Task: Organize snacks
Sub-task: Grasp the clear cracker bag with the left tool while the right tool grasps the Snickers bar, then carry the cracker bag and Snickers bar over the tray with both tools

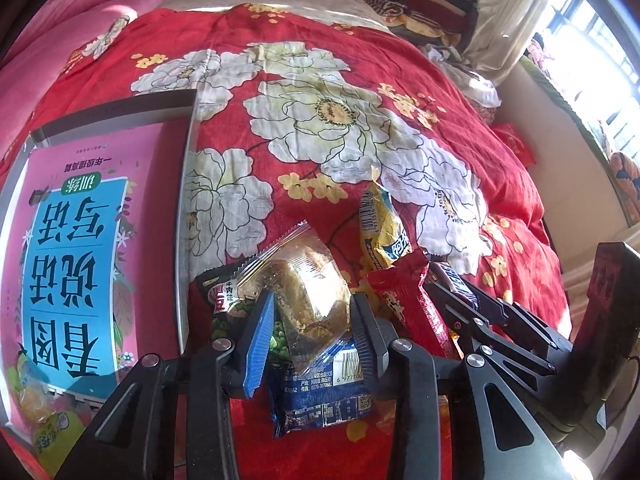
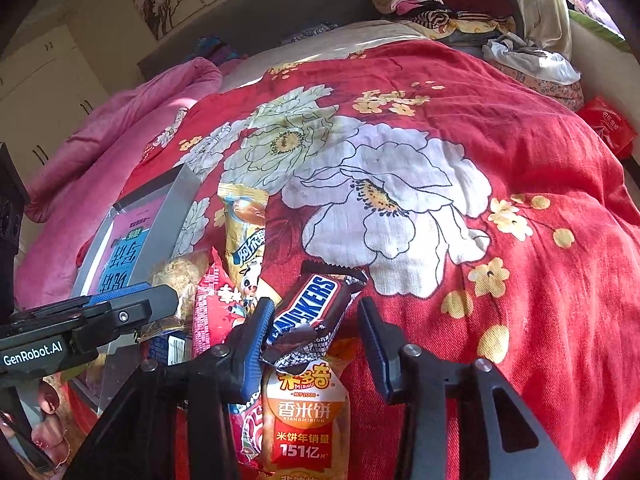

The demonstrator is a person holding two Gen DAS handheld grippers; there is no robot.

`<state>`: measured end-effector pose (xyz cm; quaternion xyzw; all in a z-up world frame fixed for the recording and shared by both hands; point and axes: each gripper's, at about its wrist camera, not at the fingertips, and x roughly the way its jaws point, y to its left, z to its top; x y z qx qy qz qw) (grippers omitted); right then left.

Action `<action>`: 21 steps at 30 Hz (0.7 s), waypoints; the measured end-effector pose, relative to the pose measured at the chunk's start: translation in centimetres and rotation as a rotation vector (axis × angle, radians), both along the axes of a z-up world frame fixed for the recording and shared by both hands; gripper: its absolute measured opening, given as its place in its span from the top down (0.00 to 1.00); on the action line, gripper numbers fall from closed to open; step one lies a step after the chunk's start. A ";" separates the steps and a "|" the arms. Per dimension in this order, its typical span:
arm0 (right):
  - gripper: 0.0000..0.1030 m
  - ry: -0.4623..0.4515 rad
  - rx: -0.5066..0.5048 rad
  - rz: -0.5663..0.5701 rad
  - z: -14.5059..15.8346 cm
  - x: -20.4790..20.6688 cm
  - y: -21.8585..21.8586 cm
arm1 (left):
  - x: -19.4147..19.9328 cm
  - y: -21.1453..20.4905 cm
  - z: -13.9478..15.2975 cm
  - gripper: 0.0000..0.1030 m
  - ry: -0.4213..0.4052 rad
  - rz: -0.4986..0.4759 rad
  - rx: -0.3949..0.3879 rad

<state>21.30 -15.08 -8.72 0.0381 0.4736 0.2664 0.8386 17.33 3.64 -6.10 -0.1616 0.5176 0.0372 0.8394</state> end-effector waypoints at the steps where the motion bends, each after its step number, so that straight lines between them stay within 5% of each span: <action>1: 0.63 0.005 0.004 0.003 -0.1 0.2 0.1 | 0.1 0.0 -0.1 0.62 0.003 0.004 0.000; 21: 0.67 -0.007 0.010 0.028 -0.6 0.7 0.1 | 3.3 -0.9 -1.8 0.62 0.051 0.041 -0.032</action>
